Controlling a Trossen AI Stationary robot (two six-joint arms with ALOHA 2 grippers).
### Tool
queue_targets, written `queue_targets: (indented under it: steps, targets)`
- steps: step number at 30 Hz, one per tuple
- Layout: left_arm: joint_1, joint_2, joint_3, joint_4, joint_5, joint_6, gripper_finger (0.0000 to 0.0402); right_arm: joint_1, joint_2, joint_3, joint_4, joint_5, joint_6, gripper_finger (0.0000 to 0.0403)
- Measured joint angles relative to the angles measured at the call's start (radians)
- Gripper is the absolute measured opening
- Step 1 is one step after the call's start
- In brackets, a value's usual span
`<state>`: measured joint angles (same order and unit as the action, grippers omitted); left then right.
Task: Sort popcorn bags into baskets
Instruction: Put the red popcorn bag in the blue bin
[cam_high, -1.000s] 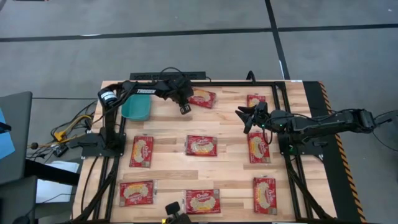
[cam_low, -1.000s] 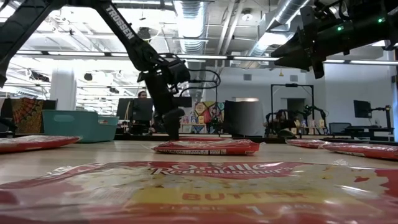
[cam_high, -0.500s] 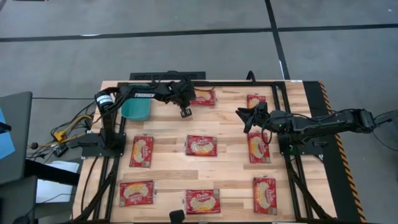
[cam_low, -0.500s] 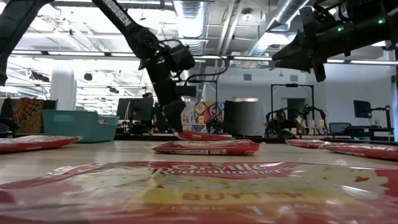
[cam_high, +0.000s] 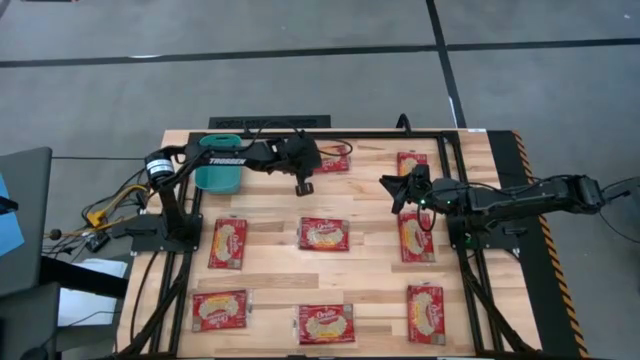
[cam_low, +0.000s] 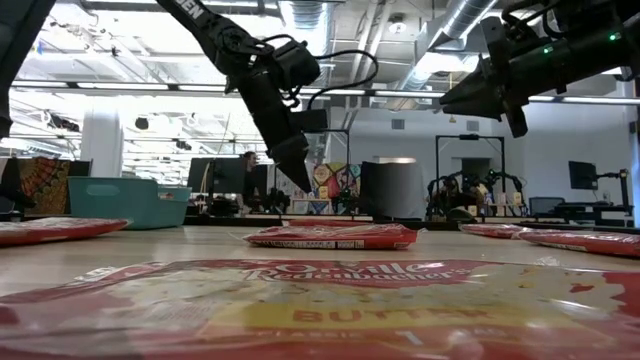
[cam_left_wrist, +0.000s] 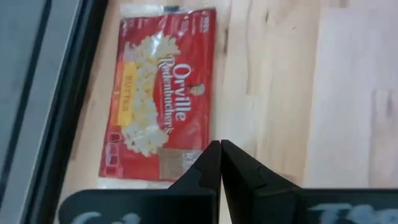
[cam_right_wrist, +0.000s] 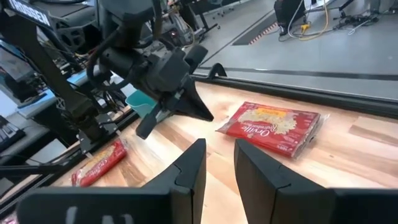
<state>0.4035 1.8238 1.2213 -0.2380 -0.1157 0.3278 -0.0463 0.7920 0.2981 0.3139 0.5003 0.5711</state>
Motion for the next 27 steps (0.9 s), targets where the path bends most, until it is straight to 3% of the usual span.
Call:
queue_targets:
  steps: [3,10,17,21,27]
  targets:
    - [-0.007,0.006,0.000,0.001,0.017,-0.008,0.0000,0.000,0.000,0.000,0.000,0.000,0.008,0.0107]
    - [-0.032,0.007,0.000,0.017,-0.056,0.019,0.0000,0.000,0.014,0.000,0.002,0.001,0.042,0.0107]
    - [-0.073,0.007,0.000,0.027,-0.057,0.035,0.0000,-0.011,0.120,0.000,-0.014,0.058,0.166,0.0113]
    - [-0.106,-0.004,0.000,0.073,-0.057,0.064,0.0000,-0.029,0.235,0.000,0.001,0.054,0.275,0.0147]
    - [-0.142,-0.070,0.000,0.098,-0.055,0.084,0.0000,-0.050,0.404,0.000,0.111,0.037,0.429,0.0246]
